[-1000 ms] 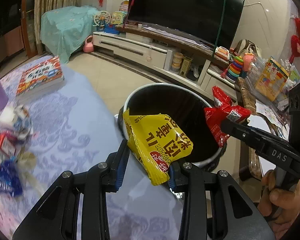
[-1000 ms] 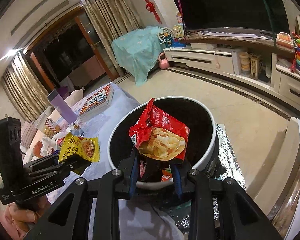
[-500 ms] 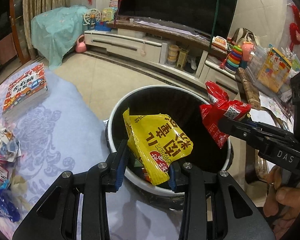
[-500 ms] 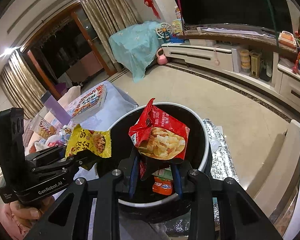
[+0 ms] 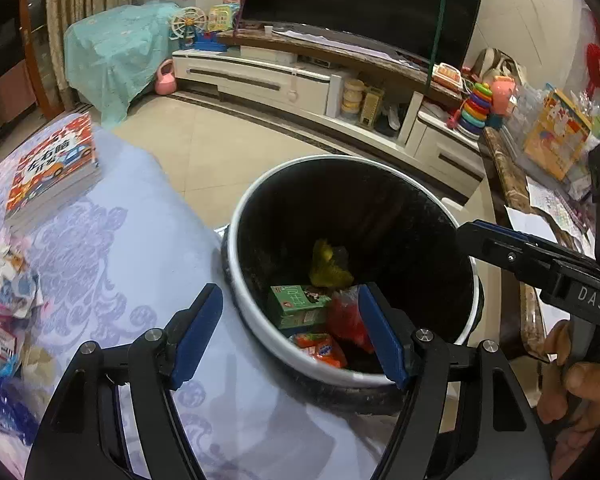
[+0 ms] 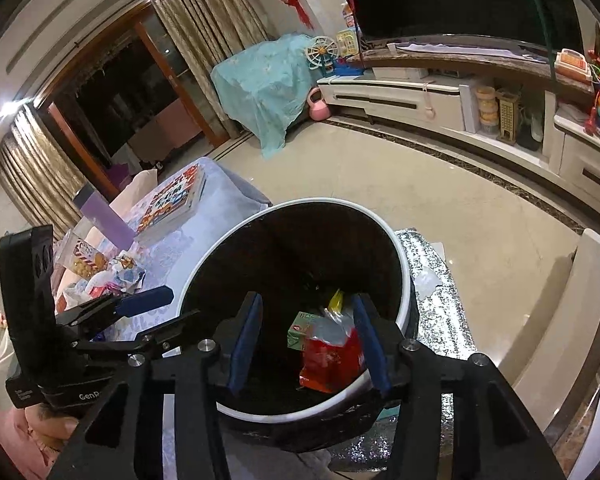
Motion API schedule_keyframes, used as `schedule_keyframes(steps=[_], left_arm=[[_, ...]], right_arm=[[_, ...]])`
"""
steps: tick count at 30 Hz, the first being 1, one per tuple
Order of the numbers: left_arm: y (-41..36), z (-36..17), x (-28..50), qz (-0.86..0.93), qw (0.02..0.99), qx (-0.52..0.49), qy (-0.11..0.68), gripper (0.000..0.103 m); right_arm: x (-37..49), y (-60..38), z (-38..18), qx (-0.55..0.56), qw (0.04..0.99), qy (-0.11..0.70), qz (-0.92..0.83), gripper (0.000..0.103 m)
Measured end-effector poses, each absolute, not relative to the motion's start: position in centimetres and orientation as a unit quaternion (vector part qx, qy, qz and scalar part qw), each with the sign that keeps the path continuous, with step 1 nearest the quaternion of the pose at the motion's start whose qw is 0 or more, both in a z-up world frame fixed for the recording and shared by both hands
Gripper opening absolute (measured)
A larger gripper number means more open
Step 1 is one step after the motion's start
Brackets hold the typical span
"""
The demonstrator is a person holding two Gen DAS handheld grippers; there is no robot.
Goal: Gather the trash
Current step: 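Move both open grippers back over the table toward the remaining trash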
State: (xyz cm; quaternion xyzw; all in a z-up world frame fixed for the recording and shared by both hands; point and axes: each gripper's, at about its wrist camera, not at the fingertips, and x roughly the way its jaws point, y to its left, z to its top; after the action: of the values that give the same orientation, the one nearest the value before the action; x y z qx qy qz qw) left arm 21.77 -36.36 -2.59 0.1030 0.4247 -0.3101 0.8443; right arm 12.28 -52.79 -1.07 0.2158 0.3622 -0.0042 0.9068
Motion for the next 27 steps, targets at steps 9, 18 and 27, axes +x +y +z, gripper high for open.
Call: schedule_keyframes(steps=[9, 18, 27], left_arm=[[-31.4, -3.0, 19.3, -0.286, 0.857, 0.062, 0.423, 0.075], [-25.7, -4.0, 16.9, -0.252, 0.865, 0.019, 0.433, 0.075], [-19.7, -4.6, 15.1, -0.219, 0.870, -0.014, 0.440, 0.075]], right_arm=[[10.7, -51.5, -0.8, 0.226, 0.910, 0.348, -0.007, 0.074], [8.3, -48.8, -0.4, 0.244, 0.914, 0.324, 0.000, 0.088], [7.3, -44.3, -1.3, 0.235, 0.912, 0.335, 0.028, 0.090]])
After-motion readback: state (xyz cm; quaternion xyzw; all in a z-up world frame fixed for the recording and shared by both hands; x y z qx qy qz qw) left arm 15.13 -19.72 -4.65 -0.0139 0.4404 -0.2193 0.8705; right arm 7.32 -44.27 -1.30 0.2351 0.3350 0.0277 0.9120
